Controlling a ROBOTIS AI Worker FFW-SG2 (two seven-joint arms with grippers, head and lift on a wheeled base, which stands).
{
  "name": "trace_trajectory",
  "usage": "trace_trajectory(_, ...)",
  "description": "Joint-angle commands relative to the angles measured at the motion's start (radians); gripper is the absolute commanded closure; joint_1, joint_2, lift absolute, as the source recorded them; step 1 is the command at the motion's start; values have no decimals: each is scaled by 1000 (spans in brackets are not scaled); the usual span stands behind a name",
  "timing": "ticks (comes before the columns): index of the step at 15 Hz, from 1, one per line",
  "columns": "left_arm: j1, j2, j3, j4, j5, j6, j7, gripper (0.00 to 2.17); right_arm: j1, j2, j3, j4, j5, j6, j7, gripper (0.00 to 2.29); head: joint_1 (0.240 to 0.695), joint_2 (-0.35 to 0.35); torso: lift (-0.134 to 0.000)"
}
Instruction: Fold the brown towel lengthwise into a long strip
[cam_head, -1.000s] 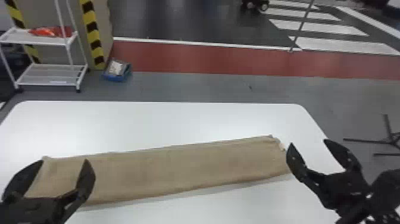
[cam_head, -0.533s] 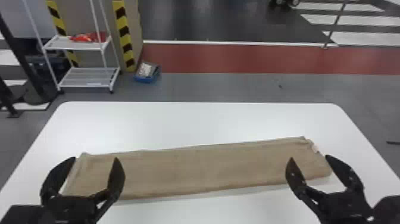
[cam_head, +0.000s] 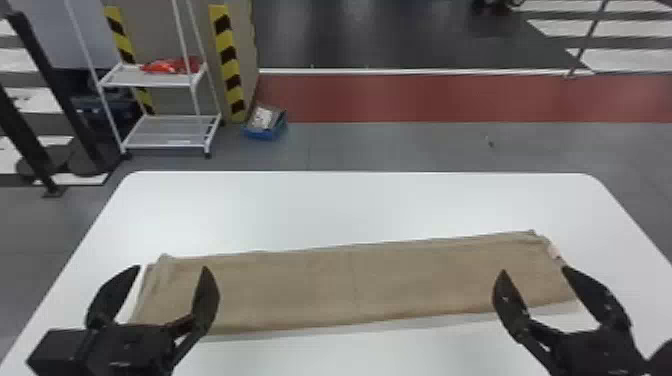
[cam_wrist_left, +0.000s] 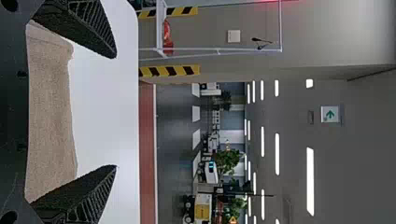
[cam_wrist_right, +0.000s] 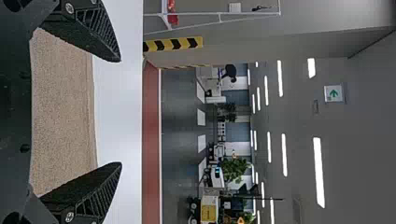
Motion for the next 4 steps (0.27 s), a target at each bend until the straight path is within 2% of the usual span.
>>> trace_trajectory(1, -5, -3, 2, -1, -1, 9, 0, 29, 0, 1, 12, -3, 7, 15, -5, 97, 695, 14, -115)
trace_trajectory(4, -9, -3, 4, -1, 5, 9, 0, 29, -1, 1, 14, -3, 12, 24, -16, 97, 695, 24, -115)
